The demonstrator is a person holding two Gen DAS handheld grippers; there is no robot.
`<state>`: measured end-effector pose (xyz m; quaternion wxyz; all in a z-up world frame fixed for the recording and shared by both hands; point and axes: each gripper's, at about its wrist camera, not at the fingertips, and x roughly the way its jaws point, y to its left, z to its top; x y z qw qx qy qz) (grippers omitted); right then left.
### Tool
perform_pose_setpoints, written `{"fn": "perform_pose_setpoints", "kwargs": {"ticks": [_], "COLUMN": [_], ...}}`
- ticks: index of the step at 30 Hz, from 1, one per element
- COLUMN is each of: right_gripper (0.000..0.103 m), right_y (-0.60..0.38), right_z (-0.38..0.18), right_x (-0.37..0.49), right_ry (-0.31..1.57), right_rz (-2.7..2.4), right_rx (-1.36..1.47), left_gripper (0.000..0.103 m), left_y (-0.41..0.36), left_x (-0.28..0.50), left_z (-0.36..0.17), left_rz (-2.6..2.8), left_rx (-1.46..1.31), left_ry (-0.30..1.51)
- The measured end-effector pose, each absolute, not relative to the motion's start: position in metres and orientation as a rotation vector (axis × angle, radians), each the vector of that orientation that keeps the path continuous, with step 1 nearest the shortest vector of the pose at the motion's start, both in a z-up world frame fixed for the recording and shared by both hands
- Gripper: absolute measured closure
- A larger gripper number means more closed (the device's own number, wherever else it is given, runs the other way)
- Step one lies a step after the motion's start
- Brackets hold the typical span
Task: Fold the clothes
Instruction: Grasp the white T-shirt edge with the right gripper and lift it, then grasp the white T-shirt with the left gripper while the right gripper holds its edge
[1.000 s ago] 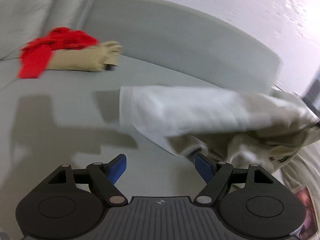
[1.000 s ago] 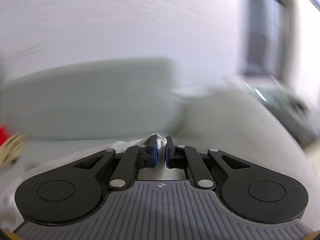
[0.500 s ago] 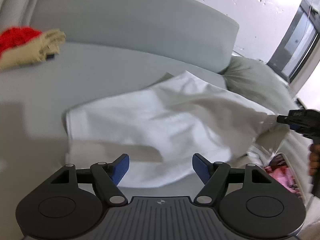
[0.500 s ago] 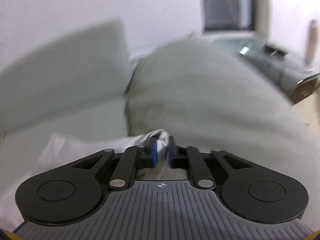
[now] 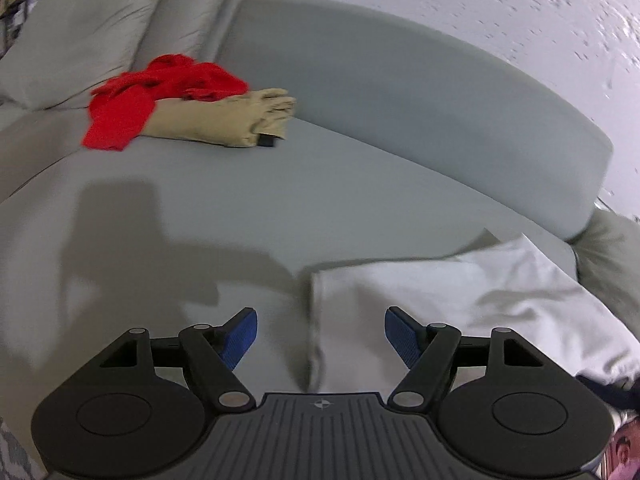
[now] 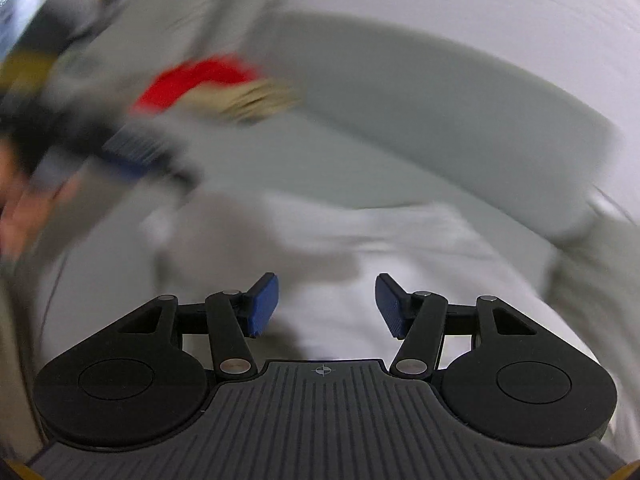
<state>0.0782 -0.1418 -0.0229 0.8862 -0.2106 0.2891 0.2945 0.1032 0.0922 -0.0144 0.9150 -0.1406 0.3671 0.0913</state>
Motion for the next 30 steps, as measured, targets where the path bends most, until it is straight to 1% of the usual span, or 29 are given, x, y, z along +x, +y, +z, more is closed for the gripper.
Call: {"fn": "perform_pose_setpoints", "kwargs": {"ticks": [1, 3, 6, 7, 8, 9, 10, 11, 14, 17, 20, 21, 22, 23, 24, 25, 27, 29, 30], "right_gripper": [0.035, 0.033, 0.04, 0.046, 0.049, 0.055, 0.082, 0.102, 0.103, 0.103, 0.102, 0.101, 0.09, 0.07, 0.053, 0.033, 0.032, 0.026, 0.026], "right_y": [-0.128, -0.102, -0.075, -0.067, -0.061, -0.058, -0.054, -0.05, -0.051, -0.077, -0.142, -0.171, -0.202, -0.227, -0.251, -0.267, -0.285, -0.293, -0.295], "right_z": [-0.027, -0.037, -0.054, -0.06, -0.065, -0.068, -0.069, -0.07, -0.053, -0.003, 0.059, 0.074, 0.088, 0.095, 0.101, 0.101, 0.093, 0.08, 0.075], "right_x": [0.071, 0.058, 0.055, 0.056, 0.058, 0.059, 0.063, 0.066, 0.081, 0.125, 0.194, 0.212, 0.225, 0.232, 0.236, 0.232, 0.208, 0.181, 0.166], "right_ry": [0.588, 0.56, 0.552, 0.568, 0.577, 0.576, 0.591, 0.605, 0.58, 0.51, 0.384, 0.354, 0.339, 0.342, 0.359, 0.398, 0.428, 0.493, 0.531], "right_rz": [0.65, 0.719, 0.742, 0.741, 0.741, 0.738, 0.728, 0.718, 0.645, 0.463, 0.063, -0.076, -0.219, -0.333, -0.427, -0.457, -0.439, -0.395, -0.363], "right_rx": [-0.501, -0.625, -0.763, -0.797, -0.82, -0.82, -0.822, -0.823, -0.743, -0.537, -0.259, -0.155, -0.052, 0.024, 0.085, 0.103, 0.099, 0.086, 0.117], "left_gripper": [0.032, 0.032, 0.032, 0.032, 0.032, 0.031, 0.031, 0.031, 0.031, 0.031, 0.032, 0.03, 0.029, 0.029, 0.029, 0.029, 0.028, 0.029, 0.029], "left_y": [0.096, 0.103, 0.111, 0.113, 0.114, 0.115, 0.116, 0.116, 0.118, 0.119, 0.113, 0.11, 0.106, 0.102, 0.099, 0.095, 0.085, 0.075, 0.07], "left_x": [0.103, 0.103, 0.102, 0.102, 0.103, 0.103, 0.104, 0.104, 0.104, 0.106, 0.111, 0.112, 0.114, 0.115, 0.115, 0.116, 0.118, 0.118, 0.118], "left_z": [-0.015, -0.016, -0.018, -0.018, -0.019, -0.019, -0.019, -0.019, -0.019, -0.018, -0.018, -0.018, -0.018, -0.02, -0.021, -0.022, -0.025, -0.028, -0.029], "left_rz": [0.197, 0.209, 0.216, 0.215, 0.213, 0.211, 0.208, 0.206, 0.206, 0.203, 0.159, 0.137, 0.111, 0.073, 0.035, 0.007, -0.051, -0.109, -0.138], "left_rx": [-0.291, -0.299, -0.319, -0.324, -0.329, -0.334, -0.339, -0.344, -0.356, -0.364, -0.353, -0.348, -0.345, -0.351, -0.357, -0.362, -0.367, -0.383, -0.392], "left_ry": [0.753, 0.754, 0.758, 0.759, 0.76, 0.761, 0.762, 0.763, 0.754, 0.74, 0.745, 0.745, 0.749, 0.759, 0.769, 0.78, 0.812, 0.843, 0.859]}}
